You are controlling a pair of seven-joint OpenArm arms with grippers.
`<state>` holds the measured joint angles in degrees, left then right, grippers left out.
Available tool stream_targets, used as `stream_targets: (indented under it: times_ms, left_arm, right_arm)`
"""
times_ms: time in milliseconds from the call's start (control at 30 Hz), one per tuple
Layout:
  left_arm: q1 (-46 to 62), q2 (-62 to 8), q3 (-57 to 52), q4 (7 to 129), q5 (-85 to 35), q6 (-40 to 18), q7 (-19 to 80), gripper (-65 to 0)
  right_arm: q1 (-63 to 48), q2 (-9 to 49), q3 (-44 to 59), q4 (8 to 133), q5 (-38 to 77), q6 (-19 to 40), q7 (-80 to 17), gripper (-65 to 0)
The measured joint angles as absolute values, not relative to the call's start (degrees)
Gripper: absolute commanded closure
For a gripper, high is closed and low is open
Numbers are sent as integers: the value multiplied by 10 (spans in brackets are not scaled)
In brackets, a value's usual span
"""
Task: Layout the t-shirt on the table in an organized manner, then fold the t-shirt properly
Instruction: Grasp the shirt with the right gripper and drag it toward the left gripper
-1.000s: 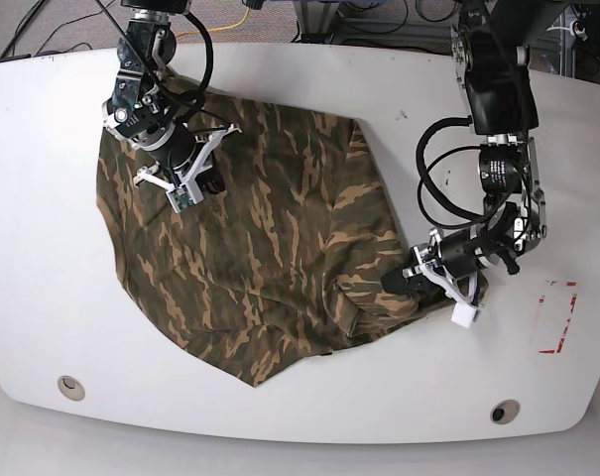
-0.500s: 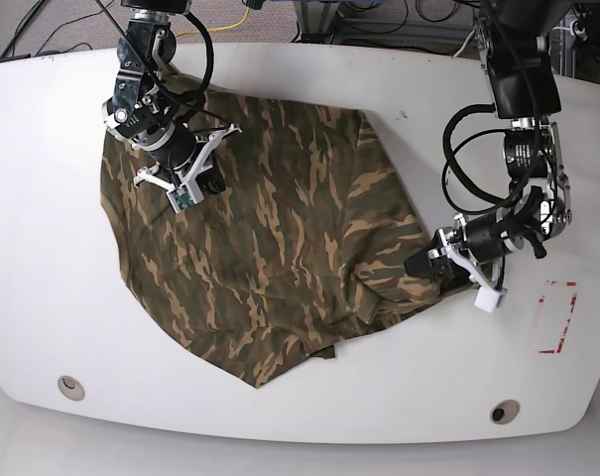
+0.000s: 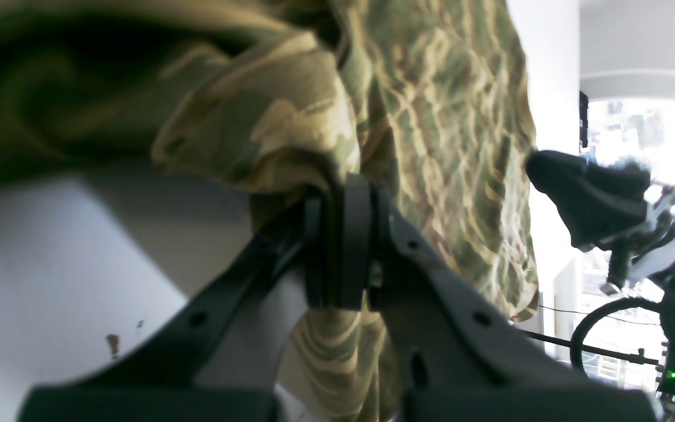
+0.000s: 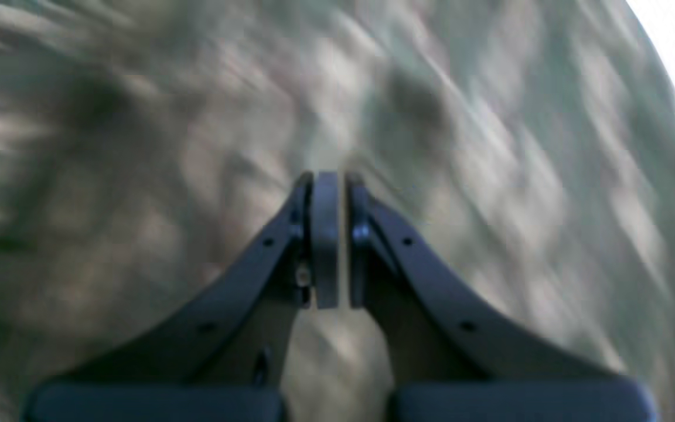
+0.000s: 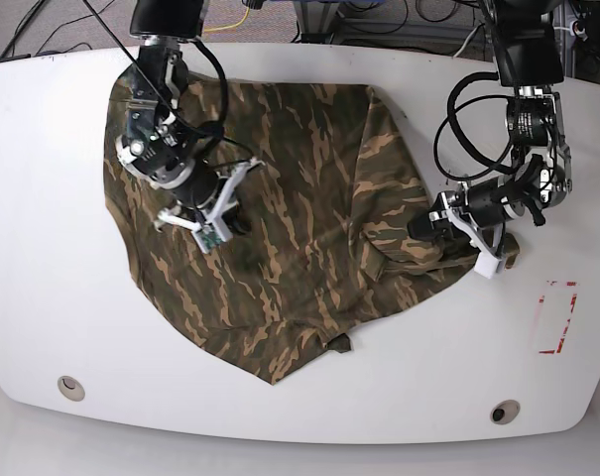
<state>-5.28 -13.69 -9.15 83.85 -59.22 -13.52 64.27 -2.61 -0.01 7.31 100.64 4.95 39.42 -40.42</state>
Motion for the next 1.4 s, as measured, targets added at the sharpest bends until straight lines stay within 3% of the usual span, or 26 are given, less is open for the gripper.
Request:
stream_targets:
  times_ms: [167,367,700,1033,1400]
  left_arm:
    - [-47,-138,-92,840,-592,-135,641,0]
    - [-45,-137,-92,840,-592,-135,641,0]
    - [-45,-137,-92,840,-591,-135,667,0]
    - [-12,-137,-121,864,-592,-137,683,0]
    - [38,-172,-131,909,-601,-139,686,0]
  right_arm:
    - [14,-6,10,924,54,405,-396,-27]
    - [58,-13,16,794,35,392,-380,-27]
    - [115,-9,11,625,64,406,-238,-27]
    - [139,30,11,514,90,415,-98,-27]
    - [177,55,11,434,96,425,-42,-27]
